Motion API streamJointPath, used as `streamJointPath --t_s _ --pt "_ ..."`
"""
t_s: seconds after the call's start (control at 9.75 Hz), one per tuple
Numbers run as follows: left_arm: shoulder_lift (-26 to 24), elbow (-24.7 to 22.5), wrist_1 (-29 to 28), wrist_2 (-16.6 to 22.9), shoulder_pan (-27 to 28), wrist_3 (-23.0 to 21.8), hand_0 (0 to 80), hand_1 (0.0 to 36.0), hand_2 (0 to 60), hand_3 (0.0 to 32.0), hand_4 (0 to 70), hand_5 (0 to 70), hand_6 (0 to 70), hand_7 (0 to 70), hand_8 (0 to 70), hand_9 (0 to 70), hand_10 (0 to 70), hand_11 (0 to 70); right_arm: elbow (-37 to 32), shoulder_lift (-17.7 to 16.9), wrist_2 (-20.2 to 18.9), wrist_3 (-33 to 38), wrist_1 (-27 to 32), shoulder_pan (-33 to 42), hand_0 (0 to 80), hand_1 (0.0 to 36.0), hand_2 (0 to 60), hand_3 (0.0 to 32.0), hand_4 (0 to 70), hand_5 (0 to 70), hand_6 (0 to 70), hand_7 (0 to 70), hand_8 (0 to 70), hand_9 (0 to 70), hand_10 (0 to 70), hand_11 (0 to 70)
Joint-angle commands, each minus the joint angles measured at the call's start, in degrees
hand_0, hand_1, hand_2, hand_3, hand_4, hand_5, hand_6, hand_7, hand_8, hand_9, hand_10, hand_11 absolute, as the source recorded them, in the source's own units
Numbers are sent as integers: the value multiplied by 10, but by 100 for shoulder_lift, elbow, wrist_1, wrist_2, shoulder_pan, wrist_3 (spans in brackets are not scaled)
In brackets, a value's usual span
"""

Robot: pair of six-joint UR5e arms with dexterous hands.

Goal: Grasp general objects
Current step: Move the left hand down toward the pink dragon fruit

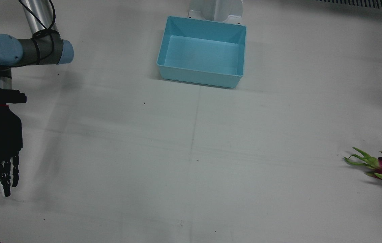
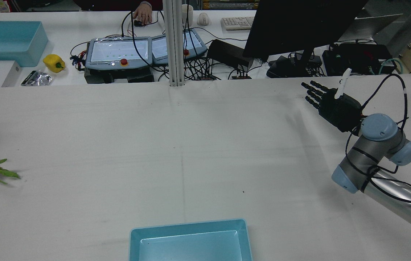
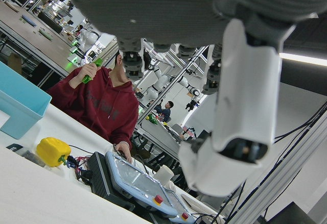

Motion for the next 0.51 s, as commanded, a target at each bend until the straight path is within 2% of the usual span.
streamJointPath --t_s 0.0,0.1,0.21,0.31,0.41 --pt "-3 -795 1098 621 -19 576 800 360 562 284 0 0 0 0 0 0 0 0 2 0 0 0 0 0 0 0 0 0 0 0 0 0 0 0 0 0" --pt "-12 -849 1416 910 -1 787 800 360 400 260 0 0 0 0 0 0 0 0 2 0 0 0 0 0 0 0 0 0 0 0 0 0 0 0 0 0" --pt "-12 -815 1514 1183 7 1024 800 360 281 252 0 0 0 0 0 0 0 0 2 0 0 0 0 0 0 0 0 0 0 0 0 0 0 0 0 0" --pt "-91 -815 1655 1298 7 1165 786 360 419 238 0 0 0 0 0 0 0 0 2 0 0 0 0 0 0 0 0 0 0 0 0 0 0 0 0 0" --pt "-239 -789 1795 1352 34 1184 583 360 532 216 0 0 0 0 0 0 0 0 2 0 0 0 0 0 0 0 0 0 0 0 0 0 0 0 0 0"
